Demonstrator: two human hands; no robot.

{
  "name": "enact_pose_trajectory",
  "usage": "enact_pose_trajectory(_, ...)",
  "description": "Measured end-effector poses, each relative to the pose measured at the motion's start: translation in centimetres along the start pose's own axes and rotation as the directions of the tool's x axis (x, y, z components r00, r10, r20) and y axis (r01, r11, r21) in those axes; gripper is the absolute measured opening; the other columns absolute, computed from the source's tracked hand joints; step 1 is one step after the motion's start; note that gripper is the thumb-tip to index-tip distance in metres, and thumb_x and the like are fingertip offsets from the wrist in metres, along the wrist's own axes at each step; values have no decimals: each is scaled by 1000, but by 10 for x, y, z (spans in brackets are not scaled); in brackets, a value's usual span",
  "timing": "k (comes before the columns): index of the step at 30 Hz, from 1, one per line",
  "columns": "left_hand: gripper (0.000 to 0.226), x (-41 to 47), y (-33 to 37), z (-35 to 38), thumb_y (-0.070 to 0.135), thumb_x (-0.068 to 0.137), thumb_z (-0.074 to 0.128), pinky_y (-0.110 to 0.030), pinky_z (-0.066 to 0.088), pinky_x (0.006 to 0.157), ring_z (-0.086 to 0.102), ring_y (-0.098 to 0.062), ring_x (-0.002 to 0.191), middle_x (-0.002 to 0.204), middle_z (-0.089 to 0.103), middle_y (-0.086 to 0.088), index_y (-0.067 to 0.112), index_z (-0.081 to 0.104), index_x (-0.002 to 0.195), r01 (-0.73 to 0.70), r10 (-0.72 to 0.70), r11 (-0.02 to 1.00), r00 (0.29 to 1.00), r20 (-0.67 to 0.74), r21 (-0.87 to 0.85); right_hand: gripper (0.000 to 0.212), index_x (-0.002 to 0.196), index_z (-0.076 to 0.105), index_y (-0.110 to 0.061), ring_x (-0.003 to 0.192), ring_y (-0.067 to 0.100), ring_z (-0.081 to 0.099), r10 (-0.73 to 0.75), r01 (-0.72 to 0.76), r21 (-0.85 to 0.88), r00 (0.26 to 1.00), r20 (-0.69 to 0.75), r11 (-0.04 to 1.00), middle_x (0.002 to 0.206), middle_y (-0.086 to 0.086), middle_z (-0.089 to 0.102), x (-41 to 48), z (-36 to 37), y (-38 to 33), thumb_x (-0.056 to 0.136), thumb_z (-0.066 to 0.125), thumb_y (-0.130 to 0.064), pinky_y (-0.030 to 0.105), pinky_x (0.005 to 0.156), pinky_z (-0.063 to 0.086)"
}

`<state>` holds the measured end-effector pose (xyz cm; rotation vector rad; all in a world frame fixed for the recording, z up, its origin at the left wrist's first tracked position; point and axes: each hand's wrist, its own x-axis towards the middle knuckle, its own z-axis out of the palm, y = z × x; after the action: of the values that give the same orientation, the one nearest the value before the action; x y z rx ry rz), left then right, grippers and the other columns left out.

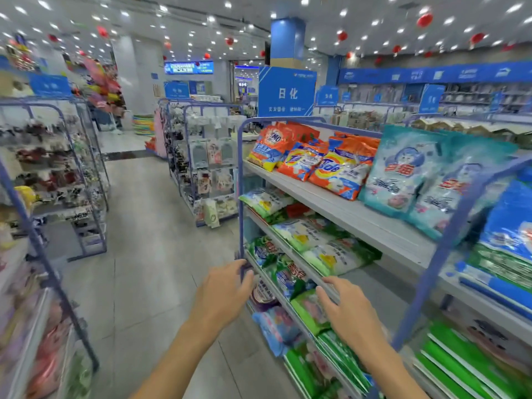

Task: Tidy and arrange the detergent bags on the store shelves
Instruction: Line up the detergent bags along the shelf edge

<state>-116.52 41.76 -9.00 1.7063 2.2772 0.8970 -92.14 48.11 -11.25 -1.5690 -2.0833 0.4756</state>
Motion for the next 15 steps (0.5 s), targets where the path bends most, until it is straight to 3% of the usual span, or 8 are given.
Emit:
enact_pose_trajectory(6, 40, 133, -54, 1, 46, 105, 46, -31, 47, 94, 59, -20, 125, 135, 65, 4, 30, 58, 139, 45, -45, 998, 999, -4, 33, 47, 139, 57, -26, 123, 12, 56, -9, 9, 21, 1000, 9, 1000, 138, -6, 62, 141, 72, -31, 102, 48, -54, 32, 100, 47)
enact_pose_trajectory(11, 48, 232, -109, 8, 50, 104, 44, -36, 47, 104, 53, -19, 133, 146, 58, 7, 30, 51, 147, 73, -74, 995, 997, 13, 63, 49, 144, 53, -24, 128, 13, 55, -27, 28, -9, 999, 39, 1000, 144, -6, 58, 236, 117, -69, 104, 45, -51, 32, 104, 46)
enact_pose_trajectory(15, 46, 308, -146, 21, 47, 104, 45, -38, 48, 104, 54, -20, 131, 143, 60, 5, 28, 52, 145, 22, -27, 994, 998, 52, 103, 50, 145, 51, -23, 130, 15, 53, 12, -11, -34, 1000, 28, 999, 143, -4, 58, 303, 149, -90, 105, 44, -51, 34, 103, 45)
